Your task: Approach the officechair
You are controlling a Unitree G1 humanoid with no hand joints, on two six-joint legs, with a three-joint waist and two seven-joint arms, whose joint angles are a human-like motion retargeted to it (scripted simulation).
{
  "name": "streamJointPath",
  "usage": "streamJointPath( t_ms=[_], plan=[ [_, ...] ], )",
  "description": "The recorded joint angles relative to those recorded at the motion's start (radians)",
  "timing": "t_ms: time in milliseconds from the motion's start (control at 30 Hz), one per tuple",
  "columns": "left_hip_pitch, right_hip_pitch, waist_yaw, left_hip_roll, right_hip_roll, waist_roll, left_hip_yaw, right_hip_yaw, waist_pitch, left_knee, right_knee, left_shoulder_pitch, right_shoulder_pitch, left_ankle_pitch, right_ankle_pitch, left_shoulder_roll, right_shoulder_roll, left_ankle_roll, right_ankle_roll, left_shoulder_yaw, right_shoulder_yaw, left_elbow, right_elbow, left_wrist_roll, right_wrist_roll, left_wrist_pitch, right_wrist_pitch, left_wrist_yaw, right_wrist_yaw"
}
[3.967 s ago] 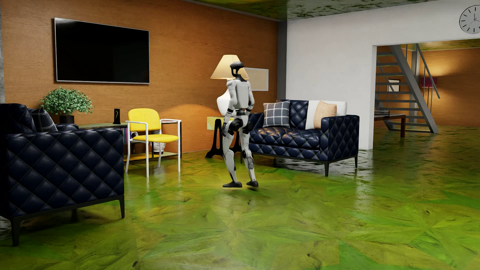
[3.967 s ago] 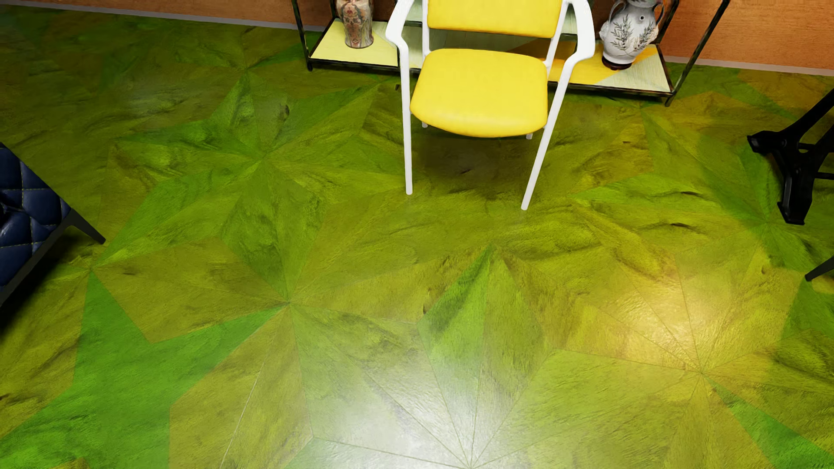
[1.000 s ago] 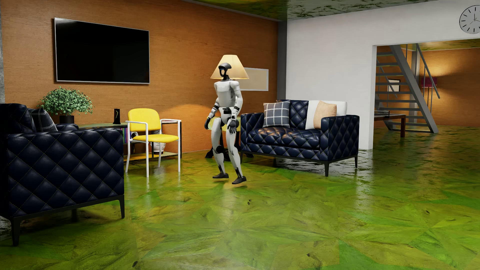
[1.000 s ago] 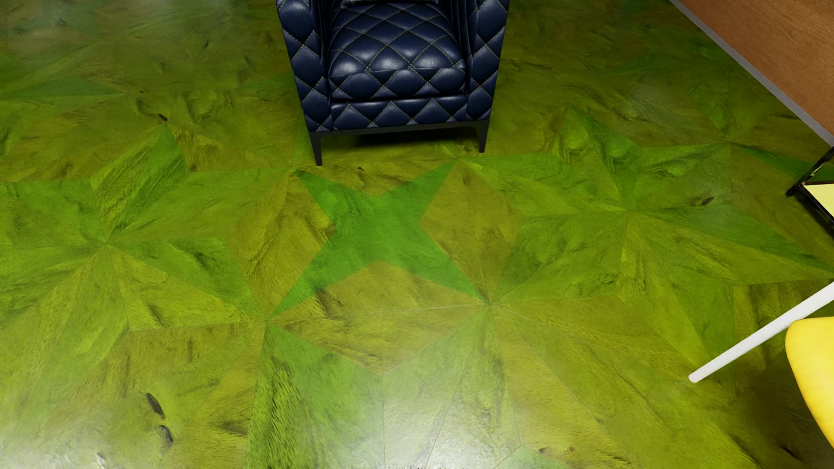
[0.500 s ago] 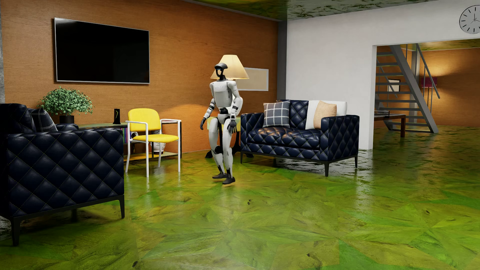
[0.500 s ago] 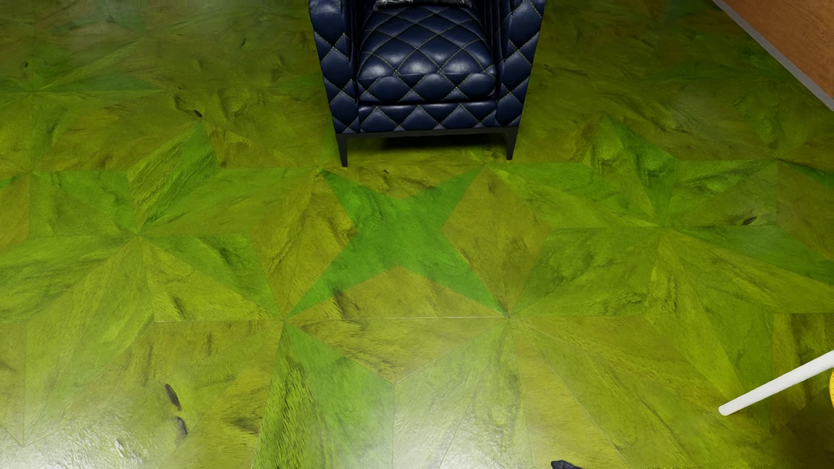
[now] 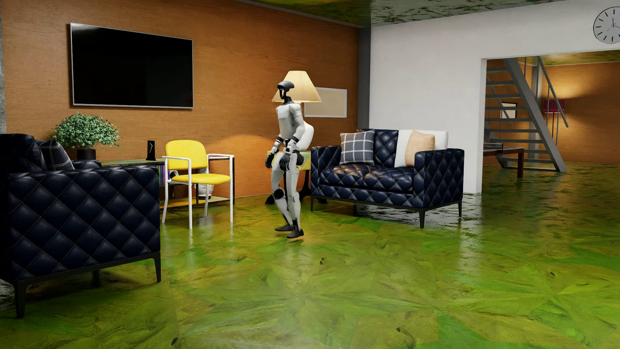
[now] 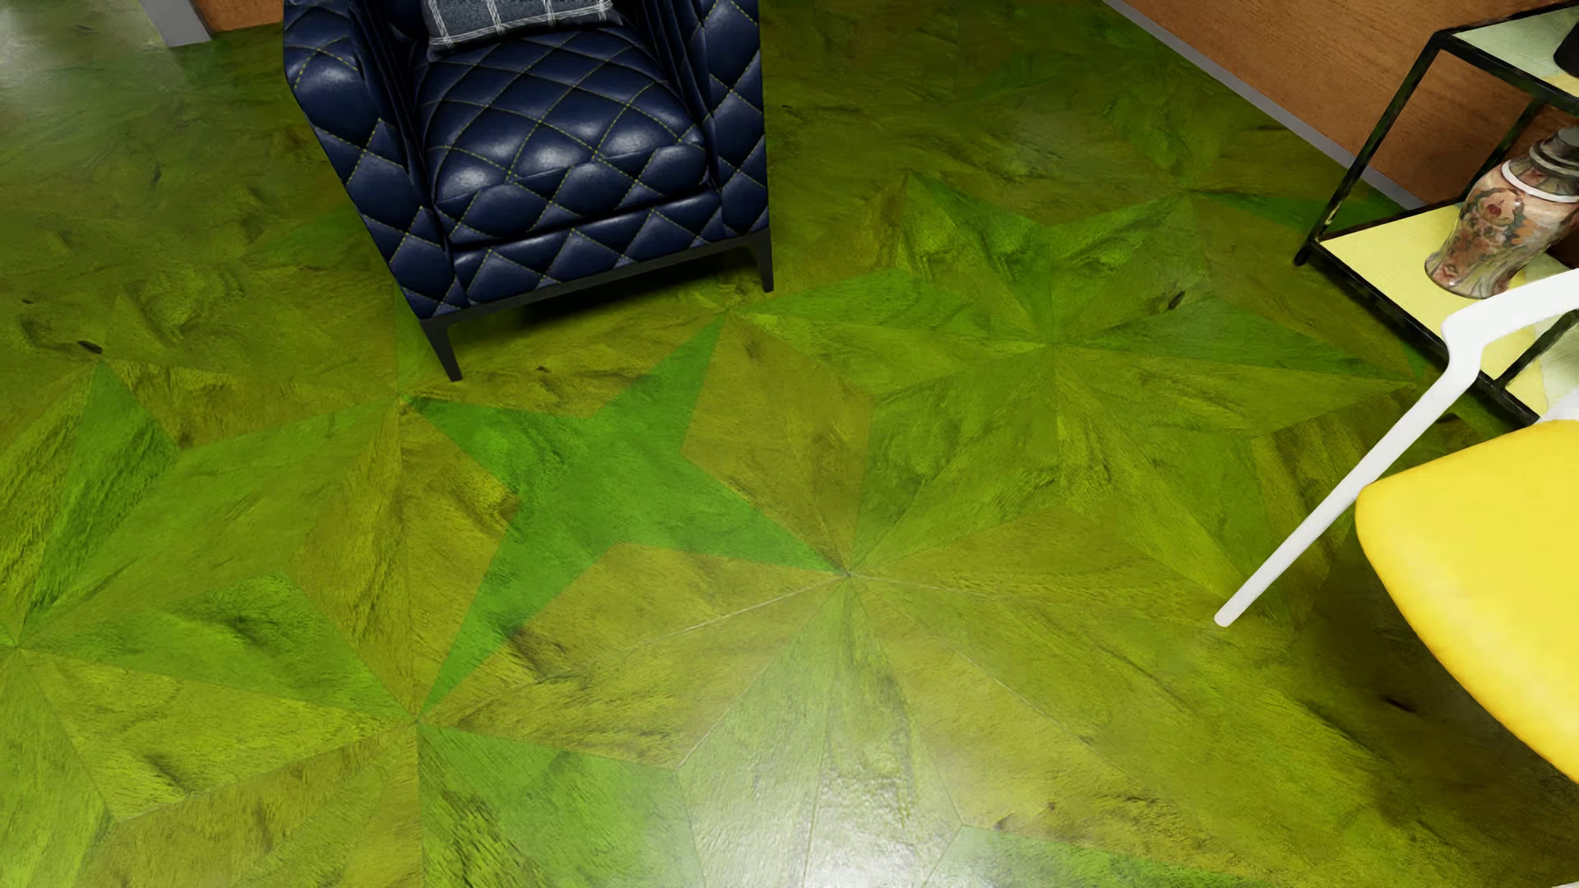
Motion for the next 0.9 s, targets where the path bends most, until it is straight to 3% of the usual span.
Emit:
streamJointPath(
  t_ms=[67, 167, 200, 267, 333, 467, 567, 667, 767, 800, 867, 900],
  plan=[
    [0.0, 0.027, -0.012, 0.037, 0.049, -0.01, 0.043, 0.061, 0.004, 0.053, -0.085, 0.015, 0.0, -0.021, -0.006, 0.017, -0.005, -0.005, 0.005, 0.044, 0.032, 0.0, 0.026, -0.02, -0.027, 0.017, -0.007, 0.013, 0.025],
    [-0.095, 0.043, -0.012, 0.164, 0.121, -0.003, 0.04, 0.12, 0.018, 0.297, -0.147, 0.013, 0.008, 0.022, 0.016, 0.042, -0.01, -0.035, 0.001, 0.079, 0.065, 0.041, 0.036, -0.03, -0.049, 0.025, -0.007, 0.046, 0.061],
    [-0.142, 0.035, -0.008, 0.21, 0.14, 0.002, 0.016, 0.144, 0.023, 0.394, -0.145, 0.014, 0.007, 0.071, 0.017, 0.047, -0.015, -0.062, -0.002, 0.081, 0.068, 0.059, 0.035, -0.035, -0.05, 0.022, -0.002, 0.052, 0.062],
    [-0.233, 0.027, 0.001, 0.244, 0.169, 0.011, -0.105, 0.199, 0.031, 0.537, -0.145, 0.027, -0.002, 0.119, 0.023, 0.057, -0.02, -0.07, -0.003, 0.059, 0.066, 0.079, 0.034, -0.02, -0.045, 0.009, 0.017, 0.056, 0.037],
    [-0.269, 0.015, 0.006, 0.207, 0.185, 0.018, -0.255, 0.255, 0.034, 0.548, -0.129, 0.043, -0.006, 0.052, 0.029, 0.061, -0.025, -0.091, 0.006, 0.04, 0.054, 0.085, 0.03, 0.004, -0.026, 0.002, 0.02, 0.07, 0.01],
    [-0.154, -0.007, 0.007, 0.041, 0.199, 0.028, -0.579, 0.395, 0.027, 0.215, -0.143, 0.073, -0.004, 0.019, 0.05, 0.027, -0.043, -0.138, 0.047, 0.047, 0.057, 0.087, 0.001, -0.004, -0.019, -0.016, -0.022, 0.111, -0.047],
    [-0.06, -0.048, -0.005, 0.06, 0.206, 0.04, -0.46, 0.508, 0.03, 0.101, -0.125, 0.056, -0.007, -0.064, 0.062, 0.003, -0.026, -0.118, 0.088, 0.029, 0.021, 0.092, -0.04, -0.009, 0.012, -0.02, -0.053, 0.097, -0.136],
    [-0.067, -0.119, -0.027, 0.042, 0.185, 0.042, -0.366, 0.584, 0.039, 0.076, -0.11, -0.002, 0.013, -0.09, 0.074, -0.01, 0.007, -0.107, 0.108, -0.011, -0.032, 0.084, -0.141, -0.017, 0.054, -0.024, -0.133, 0.076, -0.171],
    [-0.092, -0.203, -0.038, 0.024, 0.064, 0.031, -0.285, 0.346, 0.048, 0.1, 0.121, -0.055, 0.073, -0.136, 0.001, 0.018, 0.027, -0.12, 0.055, -0.032, -0.017, 0.057, -0.276, -0.042, 0.039, -0.026, -0.204, 0.032, -0.098],
    [-0.098, -0.222, -0.044, 0.011, 0.056, 0.027, -0.272, 0.336, 0.049, 0.105, 0.275, -0.06, 0.093, -0.146, -0.02, 0.033, 0.032, -0.117, 0.085, -0.032, -0.004, 0.038, -0.314, -0.037, 0.023, -0.029, -0.22, 0.034, -0.063],
    [-0.108, -0.2, -0.049, -0.022, 0.094, 0.019, -0.265, 0.359, 0.04, 0.097, 0.464, -0.048, 0.138, -0.156, 0.024, 0.062, 0.038, -0.101, 0.26, -0.016, 0.018, -0.016, -0.378, -0.024, -0.013, -0.043, -0.26, 0.044, -0.002],
    [-0.11, -0.151, -0.046, -0.038, 0.123, 0.015, -0.267, 0.363, 0.032, 0.084, 0.448, -0.032, 0.155, -0.155, 0.118, 0.075, 0.044, -0.09, 0.272, -0.002, 0.028, -0.052, -0.403, -0.017, -0.019, -0.052, -0.278, 0.05, 0.028]
  ],
)
